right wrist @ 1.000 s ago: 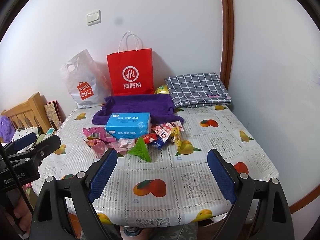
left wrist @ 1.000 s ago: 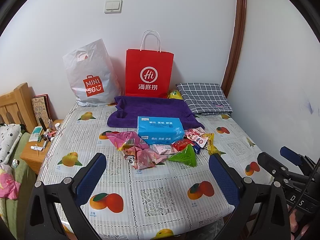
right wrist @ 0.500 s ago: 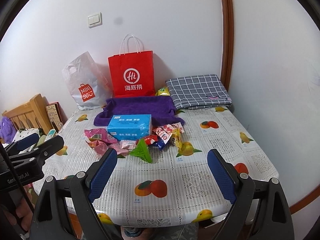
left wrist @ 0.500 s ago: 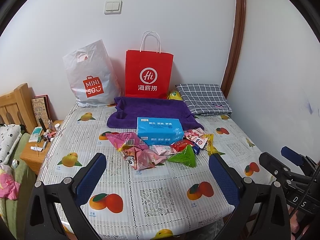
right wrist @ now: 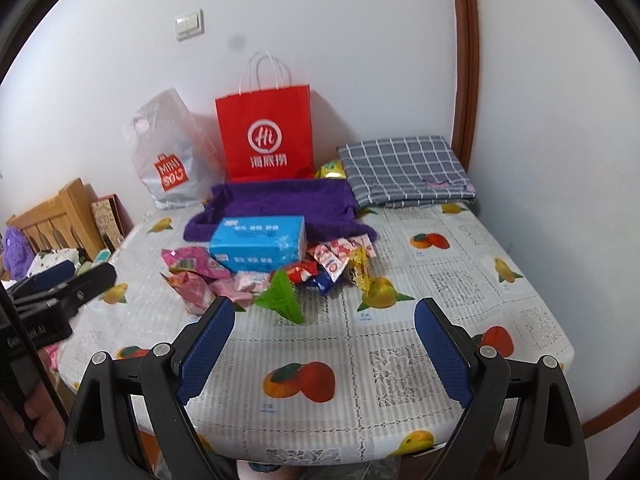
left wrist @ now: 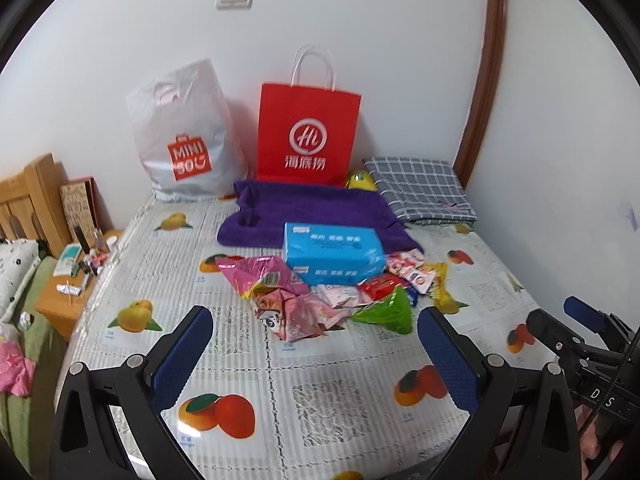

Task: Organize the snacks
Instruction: 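Reach the left tool to the pink snack bag while the right tool reaches the yellow triangle packet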

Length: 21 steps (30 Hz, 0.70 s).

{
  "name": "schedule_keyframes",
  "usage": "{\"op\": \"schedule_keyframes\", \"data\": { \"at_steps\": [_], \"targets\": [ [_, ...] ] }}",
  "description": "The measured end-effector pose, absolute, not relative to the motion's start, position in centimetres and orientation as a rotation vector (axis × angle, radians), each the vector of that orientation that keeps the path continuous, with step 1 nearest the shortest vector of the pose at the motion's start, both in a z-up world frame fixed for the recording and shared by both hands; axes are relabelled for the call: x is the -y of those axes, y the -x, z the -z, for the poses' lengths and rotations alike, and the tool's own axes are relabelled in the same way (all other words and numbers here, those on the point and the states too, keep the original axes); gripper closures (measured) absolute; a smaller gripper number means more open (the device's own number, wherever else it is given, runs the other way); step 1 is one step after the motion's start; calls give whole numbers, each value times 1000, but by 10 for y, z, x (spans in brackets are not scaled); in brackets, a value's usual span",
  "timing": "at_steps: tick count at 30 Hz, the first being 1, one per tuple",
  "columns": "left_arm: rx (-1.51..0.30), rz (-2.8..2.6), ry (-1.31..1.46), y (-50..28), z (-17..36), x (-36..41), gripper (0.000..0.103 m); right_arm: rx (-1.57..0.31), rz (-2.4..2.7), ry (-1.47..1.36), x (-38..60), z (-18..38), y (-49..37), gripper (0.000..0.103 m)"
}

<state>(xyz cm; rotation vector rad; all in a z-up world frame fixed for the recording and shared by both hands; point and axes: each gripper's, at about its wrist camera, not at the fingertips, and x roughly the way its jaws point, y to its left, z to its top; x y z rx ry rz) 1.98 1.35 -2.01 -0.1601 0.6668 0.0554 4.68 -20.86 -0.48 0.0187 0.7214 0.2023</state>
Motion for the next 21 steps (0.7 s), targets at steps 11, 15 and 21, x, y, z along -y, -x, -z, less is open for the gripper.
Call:
{"op": "schedule_keyframes", "data": {
  "at_steps": [11, 15, 21],
  "targets": [
    [-783, -105, 204, -77, 87, -51, 0, -844, -164, -68, 240, 76, -127, 13],
    [-822, -109, 204, -95, 100, -61, 0, -857, -181, -43, 237, 95, -156, 21],
    [-845, -140, 207, -108, 113, -76, 0, -908, -189, -48, 238, 123, -196, 38]
  ]
}}
